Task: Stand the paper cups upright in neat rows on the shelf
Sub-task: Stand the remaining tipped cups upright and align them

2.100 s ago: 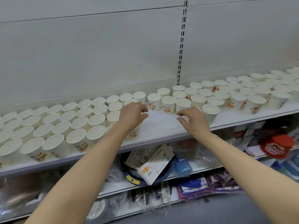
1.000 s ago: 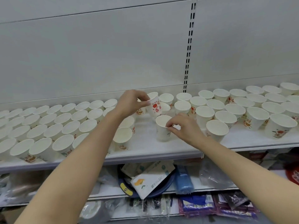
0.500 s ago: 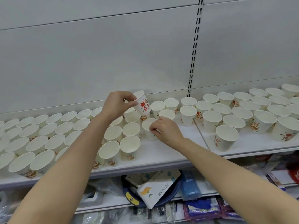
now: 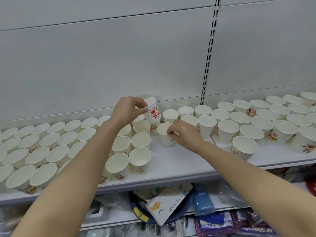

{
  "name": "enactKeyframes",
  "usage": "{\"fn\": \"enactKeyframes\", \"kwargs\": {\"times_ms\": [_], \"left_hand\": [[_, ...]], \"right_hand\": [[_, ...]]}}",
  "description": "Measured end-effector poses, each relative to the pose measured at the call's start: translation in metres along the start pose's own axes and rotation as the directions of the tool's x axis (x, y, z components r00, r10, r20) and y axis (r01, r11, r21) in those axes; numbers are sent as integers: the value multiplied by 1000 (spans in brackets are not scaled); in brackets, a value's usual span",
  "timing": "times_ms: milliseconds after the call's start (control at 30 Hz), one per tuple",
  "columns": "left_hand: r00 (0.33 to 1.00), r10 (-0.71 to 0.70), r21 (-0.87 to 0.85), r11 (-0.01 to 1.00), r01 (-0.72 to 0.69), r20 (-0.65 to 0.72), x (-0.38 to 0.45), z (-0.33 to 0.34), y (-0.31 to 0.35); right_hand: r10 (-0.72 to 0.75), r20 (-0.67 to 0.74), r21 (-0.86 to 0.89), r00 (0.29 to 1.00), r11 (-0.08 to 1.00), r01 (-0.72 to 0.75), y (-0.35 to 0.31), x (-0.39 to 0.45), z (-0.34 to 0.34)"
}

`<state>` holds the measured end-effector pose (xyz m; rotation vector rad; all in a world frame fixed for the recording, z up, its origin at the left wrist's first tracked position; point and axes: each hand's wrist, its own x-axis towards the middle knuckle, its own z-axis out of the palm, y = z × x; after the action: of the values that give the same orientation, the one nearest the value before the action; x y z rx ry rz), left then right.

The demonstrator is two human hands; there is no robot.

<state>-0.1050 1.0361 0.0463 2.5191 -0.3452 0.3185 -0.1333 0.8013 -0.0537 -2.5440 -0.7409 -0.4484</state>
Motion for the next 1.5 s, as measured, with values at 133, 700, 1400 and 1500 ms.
{"fn": "enactKeyframes", "kwargs": {"times_ms": [133, 700, 1400, 1500], "left_hand": [[999, -5, 11, 1000, 5, -53, -1, -16, -9], [997, -26, 18, 999, 27, -77, 0, -32, -26], [999, -18, 48, 999, 20, -33, -5, -20, -13], [1000, -9, 42, 999, 10, -26, -9, -18, -13]], "right_hand": [[44, 20, 28, 999, 999, -44, -2, 18, 12], [98, 215, -111, 972, 991, -75, 12, 108, -11], [41, 59, 115, 997, 992, -48, 20, 55, -3], [-54, 204, 45, 978, 998, 45, 22, 33, 6]]}}
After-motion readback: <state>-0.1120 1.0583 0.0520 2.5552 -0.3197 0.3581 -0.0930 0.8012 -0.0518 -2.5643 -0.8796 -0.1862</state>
